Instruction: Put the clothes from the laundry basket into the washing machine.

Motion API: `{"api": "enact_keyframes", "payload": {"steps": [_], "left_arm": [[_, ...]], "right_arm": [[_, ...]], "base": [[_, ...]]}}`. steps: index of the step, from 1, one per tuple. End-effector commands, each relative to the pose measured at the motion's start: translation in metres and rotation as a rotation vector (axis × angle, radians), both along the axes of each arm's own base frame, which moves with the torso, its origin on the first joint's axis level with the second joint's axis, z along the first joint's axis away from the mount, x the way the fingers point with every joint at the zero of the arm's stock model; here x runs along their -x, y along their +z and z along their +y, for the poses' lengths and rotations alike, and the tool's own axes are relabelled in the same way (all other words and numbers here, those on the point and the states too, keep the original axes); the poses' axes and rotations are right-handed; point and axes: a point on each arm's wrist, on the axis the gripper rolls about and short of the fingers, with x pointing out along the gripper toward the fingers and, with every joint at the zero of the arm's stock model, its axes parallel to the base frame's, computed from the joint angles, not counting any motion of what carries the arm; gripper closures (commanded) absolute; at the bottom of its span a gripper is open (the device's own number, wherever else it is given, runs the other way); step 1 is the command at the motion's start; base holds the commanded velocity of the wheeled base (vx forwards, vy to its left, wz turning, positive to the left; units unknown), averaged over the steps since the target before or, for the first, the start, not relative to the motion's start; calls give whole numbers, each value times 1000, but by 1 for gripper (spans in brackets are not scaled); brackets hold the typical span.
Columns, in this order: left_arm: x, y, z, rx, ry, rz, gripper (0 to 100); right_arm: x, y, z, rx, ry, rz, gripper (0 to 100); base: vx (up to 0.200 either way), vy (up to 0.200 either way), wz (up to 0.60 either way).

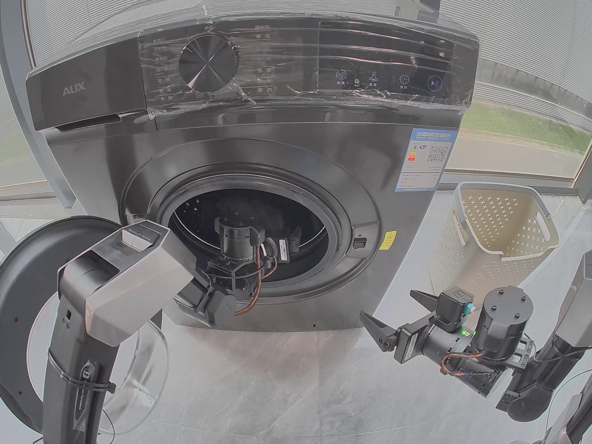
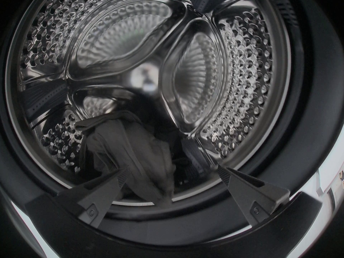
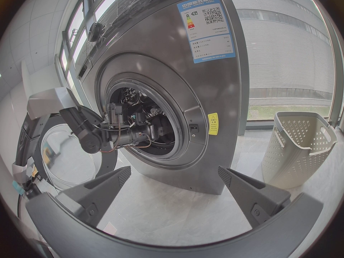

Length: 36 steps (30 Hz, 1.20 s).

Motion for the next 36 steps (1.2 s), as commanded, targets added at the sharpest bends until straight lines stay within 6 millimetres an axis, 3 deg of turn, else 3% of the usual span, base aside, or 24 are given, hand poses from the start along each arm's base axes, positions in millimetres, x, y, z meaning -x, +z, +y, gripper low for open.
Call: {"api": "enact_keyframes", "payload": {"steps": [1,7,12,14,15,20,21,22,26,32,36], "left_arm": [[43,26,-4,-12,-84,31,0],[84,43,-5,-5,-137,30,0],[139,54,1,-9,-207,40,0],[139,54,1,-9,-207,40,0],[168,62,9,4,-240,25,0],[218,82,35,35,-281,10,0],[218,82,35,35,-281,10,0],[234,90,47,46,-284,-1,0],[257,100,69,78,-281,-17,0],[282,92,92,70,-235,6,0],[297,105,108,106,-194,-56,0]], "right_arm": [[1,0,-1,3,0,3,0],[6,-5,-4,20,9,25,0],[17,4,-10,5,20,7,0],[17,4,-10,5,20,7,0],[24,14,-18,-16,14,-19,0],[37,25,-33,-37,1,-43,0],[37,25,-34,-37,1,-43,0],[46,26,-41,-35,0,-41,0],[51,28,-61,-21,-58,-50,0],[50,41,-83,-43,-159,-104,0],[54,48,-100,-23,-204,-129,0]], "base": [[0,0,0],[0,0,0],[0,0,0],[0,0,0],[0,0,0],[0,0,0],[0,0,0],[0,0,0],[0,0,0],[0,0,0],[0,0,0]]}}
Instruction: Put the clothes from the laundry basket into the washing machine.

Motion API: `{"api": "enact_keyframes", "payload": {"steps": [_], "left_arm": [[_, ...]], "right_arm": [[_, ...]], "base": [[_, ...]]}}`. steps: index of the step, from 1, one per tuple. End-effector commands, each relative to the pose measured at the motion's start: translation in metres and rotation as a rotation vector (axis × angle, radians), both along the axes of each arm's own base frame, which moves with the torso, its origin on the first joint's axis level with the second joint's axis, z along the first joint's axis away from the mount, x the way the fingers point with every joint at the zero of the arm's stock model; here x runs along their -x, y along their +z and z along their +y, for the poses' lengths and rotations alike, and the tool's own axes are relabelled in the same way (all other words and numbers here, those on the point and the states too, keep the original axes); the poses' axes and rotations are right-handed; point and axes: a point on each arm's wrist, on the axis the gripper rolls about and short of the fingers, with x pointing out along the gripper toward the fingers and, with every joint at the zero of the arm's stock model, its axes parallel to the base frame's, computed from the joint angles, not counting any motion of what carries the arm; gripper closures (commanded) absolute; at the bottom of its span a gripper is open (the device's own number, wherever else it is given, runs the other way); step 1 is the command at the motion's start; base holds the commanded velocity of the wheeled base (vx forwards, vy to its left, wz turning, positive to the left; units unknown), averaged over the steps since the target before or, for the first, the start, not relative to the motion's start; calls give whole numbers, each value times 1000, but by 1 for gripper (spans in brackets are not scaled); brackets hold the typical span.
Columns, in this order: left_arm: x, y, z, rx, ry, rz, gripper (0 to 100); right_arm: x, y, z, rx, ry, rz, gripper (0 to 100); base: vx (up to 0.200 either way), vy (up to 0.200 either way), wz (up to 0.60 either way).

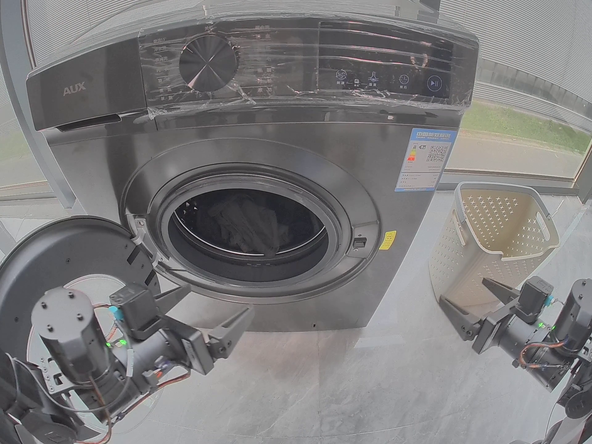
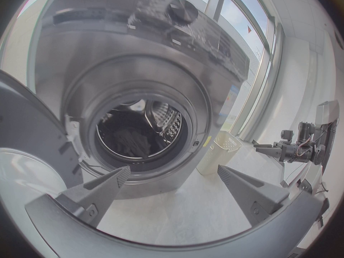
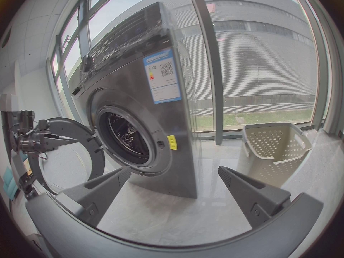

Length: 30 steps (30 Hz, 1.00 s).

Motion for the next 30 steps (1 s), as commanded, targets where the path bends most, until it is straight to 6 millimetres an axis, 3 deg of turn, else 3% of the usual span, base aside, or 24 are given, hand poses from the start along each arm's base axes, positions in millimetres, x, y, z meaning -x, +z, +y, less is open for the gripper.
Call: {"api": "enact_keyframes", "payload": {"steps": [1,7,12,13,18,30], "left_arm": [[28,18,26,64,35,-81,0],[45,18,46,24,70,-136,0],[55,10,61,-25,110,-142,0],[57,11,64,-28,119,-153,0],[63,14,74,-21,159,-170,0],[106,6,117,-54,321,-160,0]], "right_arm": [[12,13,-27,-5,-87,-53,0],[26,16,-38,9,-107,-29,0],[43,15,-46,31,-117,10,0],[55,15,-52,34,-120,17,0],[69,14,-62,34,-171,23,0],[117,2,-88,50,-286,-13,0]], "base": [[0,0,0],[0,0,0],[-200,0,0],[-200,0,0],[-200,0,0],[-167,0,0]]}}
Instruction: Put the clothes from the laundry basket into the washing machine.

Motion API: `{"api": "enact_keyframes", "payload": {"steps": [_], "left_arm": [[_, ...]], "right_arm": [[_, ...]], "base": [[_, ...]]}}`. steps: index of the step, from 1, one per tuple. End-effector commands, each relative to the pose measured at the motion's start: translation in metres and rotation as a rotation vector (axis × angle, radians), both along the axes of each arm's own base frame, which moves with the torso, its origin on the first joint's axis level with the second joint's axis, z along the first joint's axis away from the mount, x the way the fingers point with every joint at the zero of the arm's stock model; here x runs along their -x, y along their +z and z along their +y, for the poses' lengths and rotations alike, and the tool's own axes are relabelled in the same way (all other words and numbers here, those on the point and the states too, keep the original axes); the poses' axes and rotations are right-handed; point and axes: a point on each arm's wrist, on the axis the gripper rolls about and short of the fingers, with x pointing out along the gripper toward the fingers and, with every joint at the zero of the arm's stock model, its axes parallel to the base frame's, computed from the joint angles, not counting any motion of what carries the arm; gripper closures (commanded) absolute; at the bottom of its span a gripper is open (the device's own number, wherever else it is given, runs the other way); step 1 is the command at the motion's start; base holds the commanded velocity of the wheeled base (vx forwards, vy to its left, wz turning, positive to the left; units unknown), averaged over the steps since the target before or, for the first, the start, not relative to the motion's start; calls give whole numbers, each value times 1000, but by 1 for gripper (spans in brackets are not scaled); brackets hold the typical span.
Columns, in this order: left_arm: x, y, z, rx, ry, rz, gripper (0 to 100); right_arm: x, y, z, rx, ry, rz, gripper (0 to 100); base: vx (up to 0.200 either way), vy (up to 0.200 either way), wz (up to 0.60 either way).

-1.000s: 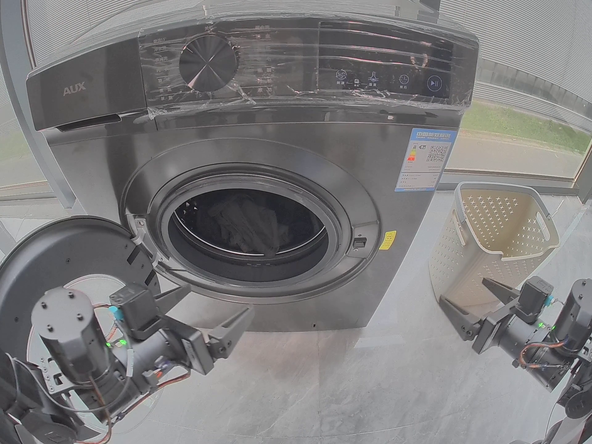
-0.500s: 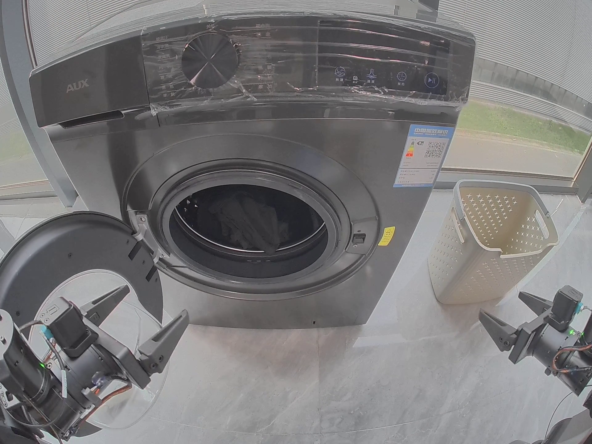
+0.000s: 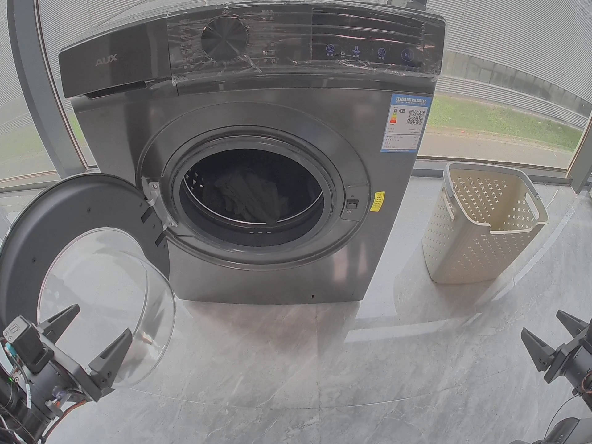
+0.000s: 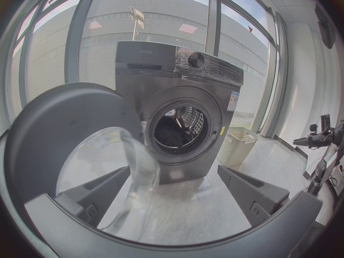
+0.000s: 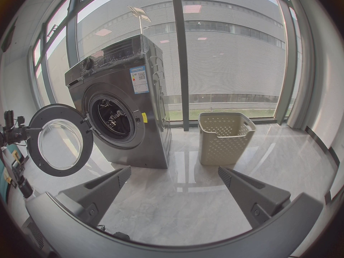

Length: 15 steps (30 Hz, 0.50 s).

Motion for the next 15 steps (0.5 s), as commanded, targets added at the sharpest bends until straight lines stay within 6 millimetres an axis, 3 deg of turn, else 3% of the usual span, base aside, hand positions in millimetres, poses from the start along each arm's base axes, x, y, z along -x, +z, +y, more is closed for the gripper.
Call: {"api": "enact_keyframes", "payload": {"steps": [1,6,12,15], "left_arm": [[34,-5,28,31,126,-82,0],[53,-18,38,17,196,-63,0],[77,-39,46,8,290,-45,0],[82,-44,46,3,299,-47,0]], "right_arm": [[34,-8,-14,-22,-69,-97,0],[49,-15,-18,-27,-82,-135,0],[77,-38,-20,-21,-77,-201,0],[78,-42,-20,-31,-78,-165,0]], "base": [[0,0,0],[0,0,0],[0,0,0],[0,0,0]]}}
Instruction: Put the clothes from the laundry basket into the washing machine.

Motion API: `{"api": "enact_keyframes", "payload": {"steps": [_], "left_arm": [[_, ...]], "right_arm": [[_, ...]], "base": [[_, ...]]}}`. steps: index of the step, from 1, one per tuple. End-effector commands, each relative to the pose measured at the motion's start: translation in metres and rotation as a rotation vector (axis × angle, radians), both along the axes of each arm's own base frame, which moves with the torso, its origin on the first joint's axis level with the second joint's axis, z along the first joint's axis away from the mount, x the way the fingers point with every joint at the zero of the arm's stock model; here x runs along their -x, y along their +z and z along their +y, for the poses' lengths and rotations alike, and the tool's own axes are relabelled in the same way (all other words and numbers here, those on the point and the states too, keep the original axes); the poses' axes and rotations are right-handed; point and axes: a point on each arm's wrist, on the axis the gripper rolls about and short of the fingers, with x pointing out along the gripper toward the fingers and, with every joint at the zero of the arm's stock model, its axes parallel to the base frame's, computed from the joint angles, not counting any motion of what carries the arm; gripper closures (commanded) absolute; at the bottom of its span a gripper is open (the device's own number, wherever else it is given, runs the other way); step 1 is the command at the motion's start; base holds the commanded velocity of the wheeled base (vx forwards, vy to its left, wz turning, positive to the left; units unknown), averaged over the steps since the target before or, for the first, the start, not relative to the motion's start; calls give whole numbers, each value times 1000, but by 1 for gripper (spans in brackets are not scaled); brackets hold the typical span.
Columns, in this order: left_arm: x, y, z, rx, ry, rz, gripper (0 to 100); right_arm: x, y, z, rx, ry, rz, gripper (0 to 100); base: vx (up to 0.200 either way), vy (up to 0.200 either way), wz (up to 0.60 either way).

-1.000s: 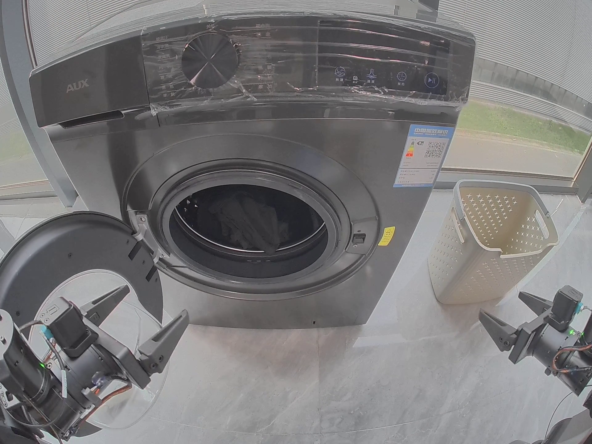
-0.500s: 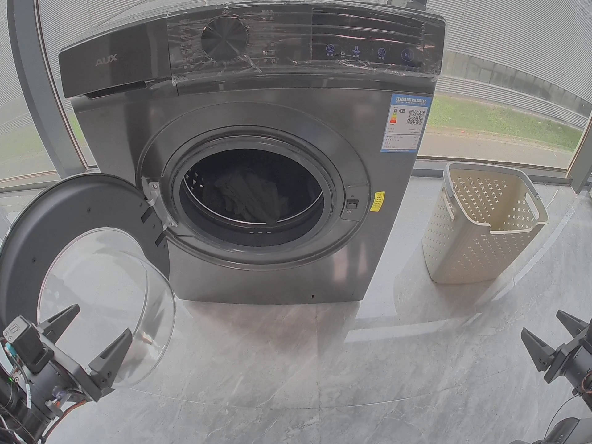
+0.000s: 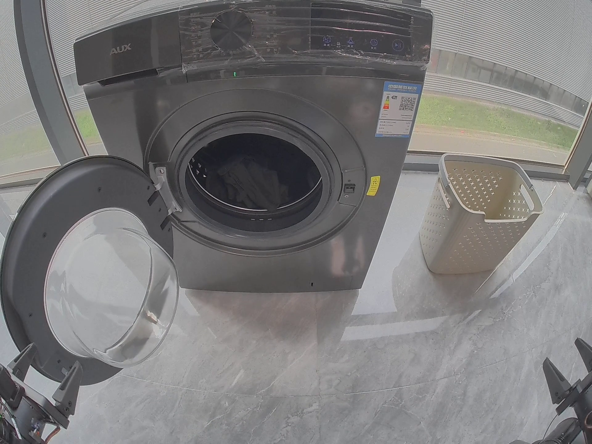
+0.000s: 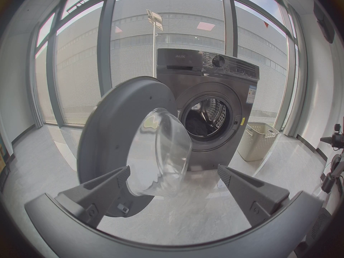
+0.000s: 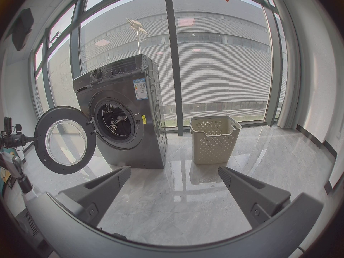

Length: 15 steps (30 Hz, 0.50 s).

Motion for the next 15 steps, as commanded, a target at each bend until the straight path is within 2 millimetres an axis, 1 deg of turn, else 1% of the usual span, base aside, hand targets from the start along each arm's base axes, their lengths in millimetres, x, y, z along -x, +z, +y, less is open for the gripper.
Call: {"api": "enact_keyframes", "payload": {"steps": [1,2,3,6,8,9,11,12,13,15], "left_arm": [[27,-19,5,5,70,-94,0],[27,-19,5,5,70,-94,0],[32,-24,4,-28,84,-101,0],[38,-26,1,-56,123,-154,0],[39,-26,1,-68,143,-166,0],[39,-26,1,-72,142,-166,0],[39,-27,2,-70,160,-163,0],[39,-27,2,-70,169,-162,0],[40,-27,3,-83,213,-166,0],[41,-27,4,-94,219,-170,0]], "right_arm": [[18,-16,-1,-14,-24,-90,0],[18,-16,-1,-14,-24,-90,0],[18,-16,-1,-1,-43,-86,0],[19,-16,-1,53,-111,-85,0],[20,-17,0,72,-141,-90,0],[23,-17,0,129,-169,-107,0],[25,-17,0,146,-167,-128,0],[25,-17,0,145,-167,-131,0],[26,-17,0,134,-176,-140,0],[26,-18,-1,71,-191,-142,0]], "base": [[0,0,0],[0,0,0],[0,0,0],[0,0,0],[0,0,0],[0,0,0],[0,0,0],[0,0,0],[0,0,0],[0,0,0]]}}
